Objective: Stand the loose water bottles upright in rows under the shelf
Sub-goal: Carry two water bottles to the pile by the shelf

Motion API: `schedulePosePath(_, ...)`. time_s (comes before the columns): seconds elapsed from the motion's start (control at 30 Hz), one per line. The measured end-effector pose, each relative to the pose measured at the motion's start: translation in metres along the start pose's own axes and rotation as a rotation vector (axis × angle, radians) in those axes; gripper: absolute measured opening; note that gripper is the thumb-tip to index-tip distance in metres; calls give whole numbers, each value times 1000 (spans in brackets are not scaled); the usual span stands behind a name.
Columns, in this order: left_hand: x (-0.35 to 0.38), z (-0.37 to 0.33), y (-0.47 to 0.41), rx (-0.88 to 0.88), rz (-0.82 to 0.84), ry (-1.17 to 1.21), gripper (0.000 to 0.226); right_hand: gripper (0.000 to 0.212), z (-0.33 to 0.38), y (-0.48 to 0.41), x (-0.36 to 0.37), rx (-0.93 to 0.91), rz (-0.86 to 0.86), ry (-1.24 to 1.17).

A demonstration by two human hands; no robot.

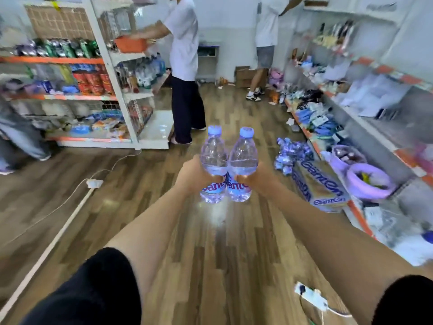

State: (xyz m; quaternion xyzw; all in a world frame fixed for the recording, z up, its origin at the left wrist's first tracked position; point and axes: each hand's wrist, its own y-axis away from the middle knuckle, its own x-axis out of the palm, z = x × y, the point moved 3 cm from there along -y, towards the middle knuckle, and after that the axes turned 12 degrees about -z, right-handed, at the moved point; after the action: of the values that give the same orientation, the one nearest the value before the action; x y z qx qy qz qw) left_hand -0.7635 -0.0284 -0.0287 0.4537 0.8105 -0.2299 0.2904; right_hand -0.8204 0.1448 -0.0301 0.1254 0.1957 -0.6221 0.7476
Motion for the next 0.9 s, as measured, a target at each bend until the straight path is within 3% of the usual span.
schedulePosePath(0.2, 77, -44, -126, 146, 81, -68, 54, 55, -41, -131, -29, 8, -89, 56)
schedulePosePath(0.33, 124, -67, -220, 189, 129, 8, 41, 61, -58, -217, -43, 84, -137, 90)
schedulePosePath(0.57, 221, -105, -374, 232, 277, 141, 73, 73, -96, -352, -67, 273, -289, 42)
schedulePosePath(0.9, 381, -156, -548, 200, 473, 184, 97, 22, -188, -543, -113, 391, -408, 164)
